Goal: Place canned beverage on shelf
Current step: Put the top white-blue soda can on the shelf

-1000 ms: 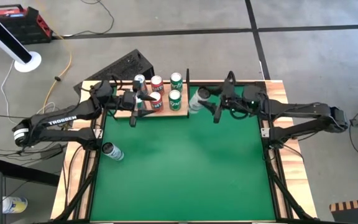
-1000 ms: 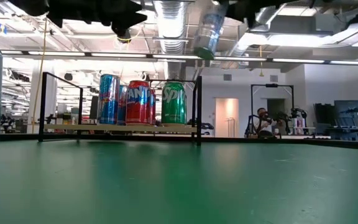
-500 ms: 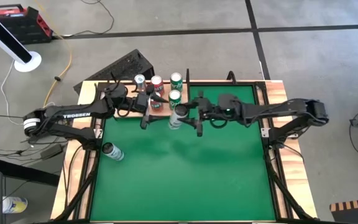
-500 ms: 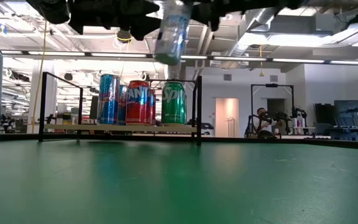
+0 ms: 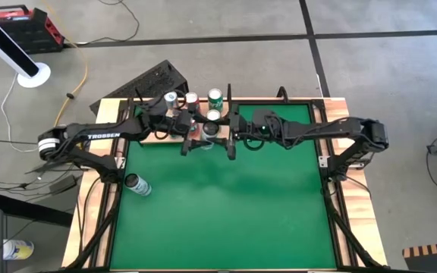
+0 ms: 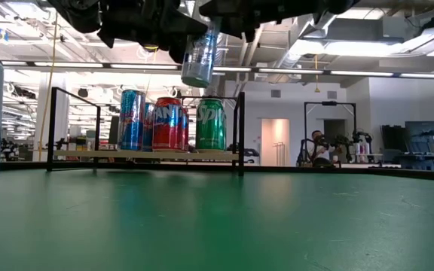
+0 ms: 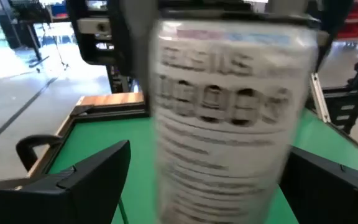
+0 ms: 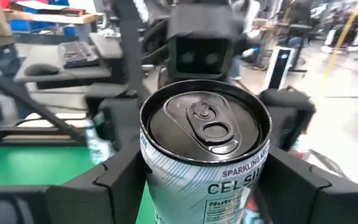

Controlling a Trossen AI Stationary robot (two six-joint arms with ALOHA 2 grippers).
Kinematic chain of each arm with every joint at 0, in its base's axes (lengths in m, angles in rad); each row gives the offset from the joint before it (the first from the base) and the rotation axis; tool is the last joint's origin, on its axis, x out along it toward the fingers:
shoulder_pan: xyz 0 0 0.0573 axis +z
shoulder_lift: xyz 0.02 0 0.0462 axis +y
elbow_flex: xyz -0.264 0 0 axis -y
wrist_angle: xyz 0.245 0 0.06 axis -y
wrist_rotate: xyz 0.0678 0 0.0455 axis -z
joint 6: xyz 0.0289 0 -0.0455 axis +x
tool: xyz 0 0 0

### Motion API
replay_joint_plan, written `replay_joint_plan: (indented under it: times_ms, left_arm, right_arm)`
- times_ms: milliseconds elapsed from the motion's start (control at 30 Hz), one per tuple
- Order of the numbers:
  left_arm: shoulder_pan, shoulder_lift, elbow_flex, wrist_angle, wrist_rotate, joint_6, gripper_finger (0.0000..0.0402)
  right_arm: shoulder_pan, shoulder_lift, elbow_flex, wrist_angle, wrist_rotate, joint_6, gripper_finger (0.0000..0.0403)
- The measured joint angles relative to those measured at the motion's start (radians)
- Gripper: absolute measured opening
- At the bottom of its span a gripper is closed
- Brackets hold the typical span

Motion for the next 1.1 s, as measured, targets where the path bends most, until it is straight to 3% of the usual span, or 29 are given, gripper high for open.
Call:
replay_joint_plan:
  times_ms: [300, 633, 1100]
  left_arm:
    - [0.000, 0.006, 0.031, -0.003, -0.059, 0.050, 0.0353]
    - [0.000, 0.006, 0.052, -0.004, -0.098, 0.049, 0.0229]
    - [-0.002, -0.049, 0.055, -0.024, -0.140, 0.070, 0.0229]
  right_arm:
    - [-0.033, -0.001, 0.002, 0.016, 0.007, 0.025, 0.0285]
    - [-0.038, -0.003, 0.002, 0.022, 0.008, 0.021, 0.0286]
    - [-0.051, -0.037, 0.004, -0.017, 0.002, -0.014, 0.0286]
